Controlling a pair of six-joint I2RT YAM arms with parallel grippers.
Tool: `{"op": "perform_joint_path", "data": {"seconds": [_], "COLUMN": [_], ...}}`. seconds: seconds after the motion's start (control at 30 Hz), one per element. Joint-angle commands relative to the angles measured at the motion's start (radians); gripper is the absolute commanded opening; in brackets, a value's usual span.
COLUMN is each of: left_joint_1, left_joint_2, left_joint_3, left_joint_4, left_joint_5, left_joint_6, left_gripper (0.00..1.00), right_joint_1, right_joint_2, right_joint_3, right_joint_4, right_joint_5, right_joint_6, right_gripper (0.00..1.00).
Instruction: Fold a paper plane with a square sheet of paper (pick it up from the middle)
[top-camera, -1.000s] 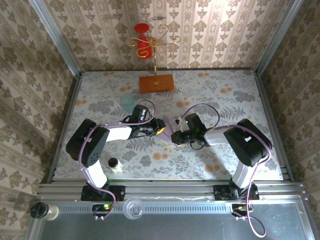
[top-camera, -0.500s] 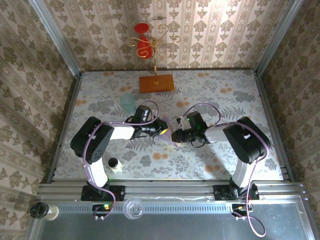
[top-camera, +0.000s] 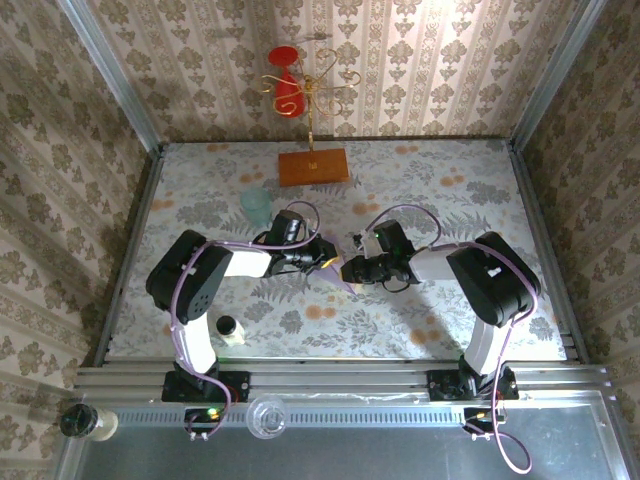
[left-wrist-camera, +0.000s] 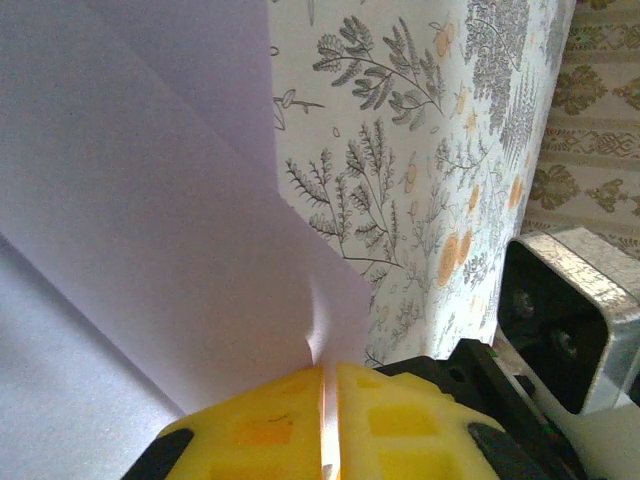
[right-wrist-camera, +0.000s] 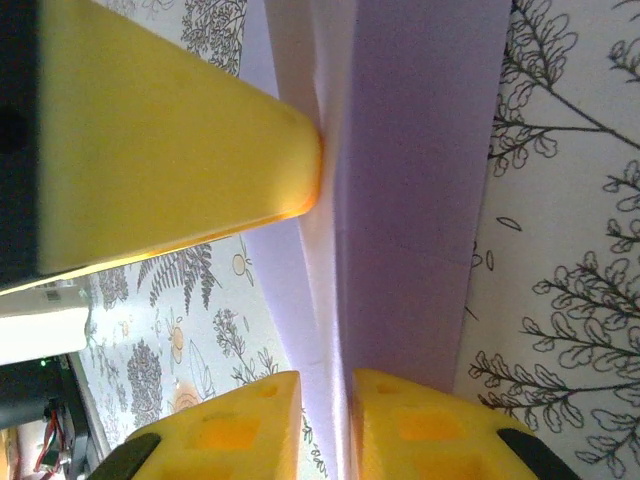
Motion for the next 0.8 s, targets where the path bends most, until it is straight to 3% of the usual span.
{"op": "perform_joint_path", "data": {"seconds": [0.0,0.5,0.77], "left_joint_1": [-0.003,-0.001,-0.001], "left_joint_2": [0.008,0.013,0.014], "left_joint_3": [0.030,0.040,0.042], "left_joint_4": [-0.018,-0.063,-0.073], "left_joint_5": [-0.001,-0.013,-0.017], "left_joint_6": [0.008,0.027,0.027], "left_gripper": [0.13,0.12,0.11], "right_joint_1": [-0.008,-0.023,-0.026], "right_joint_2": [-0.036,-0.111,-0.087], "right_joint_3": [0.004,-0.041,-0.037], "right_joint_4": [-0.128,-0.221,-0.231], "right_joint_5": [-0.016,-0.021,-0.021], "right_joint_6": [-0.008,-0.030,-0.041], "right_gripper": [0.24,0.26,0.20]}}
